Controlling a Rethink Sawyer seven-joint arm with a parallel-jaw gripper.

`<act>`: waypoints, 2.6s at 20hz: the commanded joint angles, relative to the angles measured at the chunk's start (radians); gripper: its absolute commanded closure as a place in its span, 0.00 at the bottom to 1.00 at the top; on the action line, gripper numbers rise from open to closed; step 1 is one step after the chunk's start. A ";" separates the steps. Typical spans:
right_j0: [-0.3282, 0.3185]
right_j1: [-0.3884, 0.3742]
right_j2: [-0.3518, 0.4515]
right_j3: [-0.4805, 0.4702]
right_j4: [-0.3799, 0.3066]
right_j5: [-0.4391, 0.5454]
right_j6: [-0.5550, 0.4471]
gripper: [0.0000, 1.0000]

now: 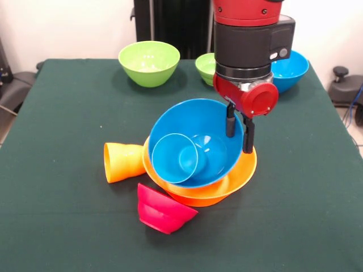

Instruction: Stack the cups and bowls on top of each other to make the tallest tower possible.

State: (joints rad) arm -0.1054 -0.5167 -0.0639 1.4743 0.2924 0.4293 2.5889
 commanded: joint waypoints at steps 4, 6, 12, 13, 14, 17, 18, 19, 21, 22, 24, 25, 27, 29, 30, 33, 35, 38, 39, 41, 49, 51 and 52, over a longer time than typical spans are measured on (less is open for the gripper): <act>-0.005 0.046 0.074 0.016 -0.018 0.015 0.040 0.00; -0.013 0.045 0.083 0.033 -0.020 -0.003 0.035 0.00; -0.002 0.017 0.088 0.109 -0.018 -0.051 0.064 0.00; -0.006 0.004 0.098 0.130 -0.015 -0.056 0.064 0.00; -0.006 -0.002 0.100 0.140 -0.014 -0.058 0.065 0.00; -0.008 -0.027 0.119 0.183 -0.009 -0.071 0.066 0.00; -0.009 -0.030 0.122 0.190 -0.008 -0.075 0.066 0.00; -0.012 -0.031 0.125 0.193 -0.007 -0.075 0.063 0.00; -0.018 -0.035 0.132 0.202 -0.005 -0.081 0.062 0.00; -0.018 -0.036 0.134 0.205 -0.004 -0.083 0.062 0.00; -0.015 -0.040 0.138 0.213 0.001 -0.088 0.069 0.00; -0.012 -0.040 0.140 0.216 0.004 -0.092 0.074 0.00; -0.007 -0.038 0.137 0.209 0.008 -0.087 0.078 0.00; 0.000 -0.031 0.131 0.193 0.012 -0.078 0.083 0.00; 0.005 -0.027 0.126 0.185 0.013 -0.074 0.086 0.00; 0.022 -0.009 0.117 0.157 0.021 -0.072 0.100 0.00; 0.030 -0.004 0.112 0.145 0.026 -0.065 0.107 0.00; 0.046 0.002 0.100 0.135 0.034 -0.057 0.117 0.00; 0.052 0.013 0.096 0.122 0.038 -0.059 0.120 0.00; 0.062 0.032 0.085 0.099 0.046 -0.059 0.127 0.00; 0.113 0.077 0.040 0.033 0.079 -0.037 0.156 0.00; 0.116 0.084 0.036 0.027 0.084 -0.038 0.153 0.00; 0.117 0.088 0.034 0.022 0.086 -0.039 0.152 0.00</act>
State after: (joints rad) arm -0.0072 -0.5042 -0.0620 1.5513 0.3471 0.3698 2.5891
